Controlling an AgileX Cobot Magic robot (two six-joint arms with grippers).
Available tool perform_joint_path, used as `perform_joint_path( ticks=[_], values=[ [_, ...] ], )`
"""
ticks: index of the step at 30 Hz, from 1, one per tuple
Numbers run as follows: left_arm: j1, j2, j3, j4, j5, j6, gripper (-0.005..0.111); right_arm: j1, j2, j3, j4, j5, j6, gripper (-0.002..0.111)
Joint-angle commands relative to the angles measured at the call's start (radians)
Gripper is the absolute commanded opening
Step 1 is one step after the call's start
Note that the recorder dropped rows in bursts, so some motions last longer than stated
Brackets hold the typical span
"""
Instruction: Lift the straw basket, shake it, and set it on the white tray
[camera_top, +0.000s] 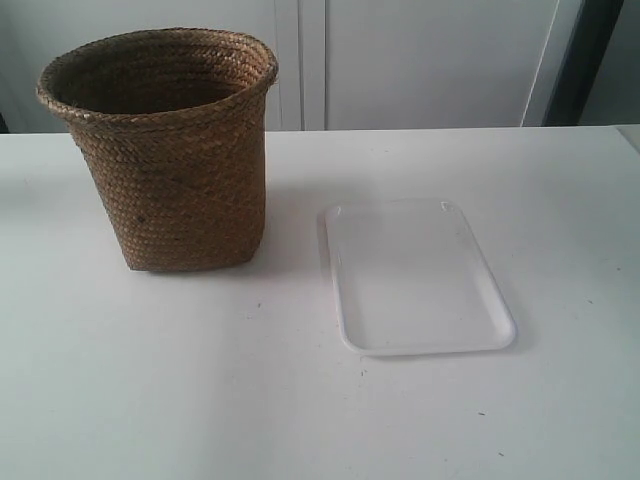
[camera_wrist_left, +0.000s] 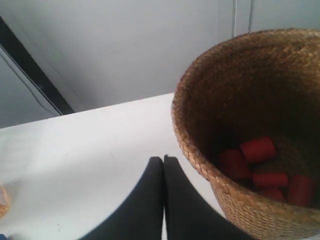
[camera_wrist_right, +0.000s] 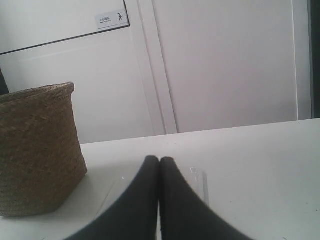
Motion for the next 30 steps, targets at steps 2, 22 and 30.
perform_joint_path(
  ticks=[2, 22, 30],
  values=[
    [-0.007, 0.183, -0.175, -0.098, 0.158, 0.069, 0.000, 0.007, -0.003, 0.004, 0.000, 0.000, -0.008, 0.000],
    [-0.007, 0.484, -0.457, 0.009, 0.284, -0.171, 0.049, 0.007, -0.003, 0.004, 0.000, 0.031, -0.008, 0.000],
    [-0.007, 0.516, -0.460, 0.004, 0.296, -0.175, 0.048, 0.007, -0.003, 0.004, 0.000, 0.031, -0.008, 0.000]
  ],
)
